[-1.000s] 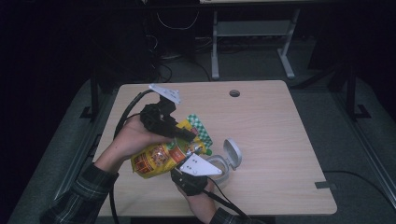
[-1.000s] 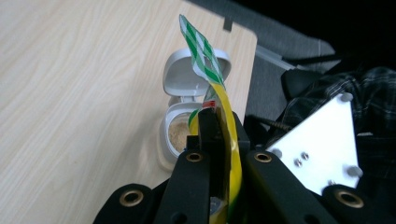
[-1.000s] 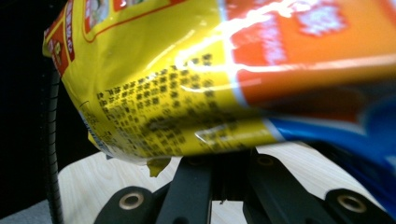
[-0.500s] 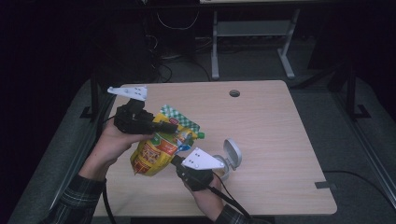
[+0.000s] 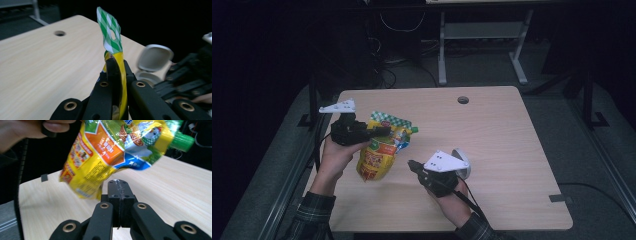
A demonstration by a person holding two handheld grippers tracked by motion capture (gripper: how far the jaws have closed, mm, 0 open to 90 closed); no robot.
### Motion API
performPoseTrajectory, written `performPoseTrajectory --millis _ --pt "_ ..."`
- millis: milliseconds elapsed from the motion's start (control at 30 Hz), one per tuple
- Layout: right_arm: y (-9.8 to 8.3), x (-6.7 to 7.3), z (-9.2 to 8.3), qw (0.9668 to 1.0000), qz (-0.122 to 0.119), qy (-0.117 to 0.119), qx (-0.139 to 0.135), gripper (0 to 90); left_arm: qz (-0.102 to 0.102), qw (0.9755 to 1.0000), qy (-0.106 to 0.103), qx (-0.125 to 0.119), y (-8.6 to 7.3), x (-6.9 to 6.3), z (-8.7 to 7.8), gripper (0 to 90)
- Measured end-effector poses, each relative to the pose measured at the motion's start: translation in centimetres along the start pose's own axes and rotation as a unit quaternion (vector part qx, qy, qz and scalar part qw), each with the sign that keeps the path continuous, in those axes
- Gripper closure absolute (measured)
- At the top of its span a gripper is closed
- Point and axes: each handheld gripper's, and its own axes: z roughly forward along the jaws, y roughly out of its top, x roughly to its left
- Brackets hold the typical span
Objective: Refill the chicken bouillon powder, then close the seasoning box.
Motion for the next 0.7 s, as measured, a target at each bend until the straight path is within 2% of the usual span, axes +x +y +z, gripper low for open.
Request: performPoseTrajectory --millis 133,233,267,367,433,500,600,700 --pt "-0.3 -0.9 -0.7 0.9999 0.005 0.007 0.008 88.8 -0.005 0.9995 0.025 -0.02 -1.1 1.2 0.1 90.0" --pt "-0.5 -1.4 -1.2 0.9998 0.004 0.012 0.012 89.5 0.0 0.9988 0.043 -0.024 -1.6 2.1 0.5 90.0" --pt "-0.5 -1.6 -1.3 0.9998 0.003 0.014 0.011 89.5 0.009 0.9984 0.048 -0.028 -1.8 2.5 0.6 90.0" --pt "-0.6 -2.0 -1.8 0.9997 0.004 0.021 0.015 89.6 0.005 0.9975 0.061 -0.036 -2.5 3.6 1.3 90.0" --pt "-0.6 -2.2 -2.1 0.9995 0.004 0.029 0.015 89.6 0.01 0.9968 0.07 -0.037 -2.9 4.2 1.8 90.0" --pt "-0.9 -2.5 -2.5 0.9992 0.002 0.036 0.019 89.6 0.021 0.9952 0.081 -0.05 -3.6 4.4 2.2 90.0" --pt "-1.2 -2.9 -3.1 0.9989 0.004 0.042 0.021 89.6 0.013 0.9935 0.082 -0.078 -4.6 4.7 2.1 90.0" --pt "-1.4 -2.9 -3.6 0.9982 -0.005 0.052 0.028 89.6 0.011 0.9927 0.084 -0.086 -5.3 4.3 1.5 89.9"
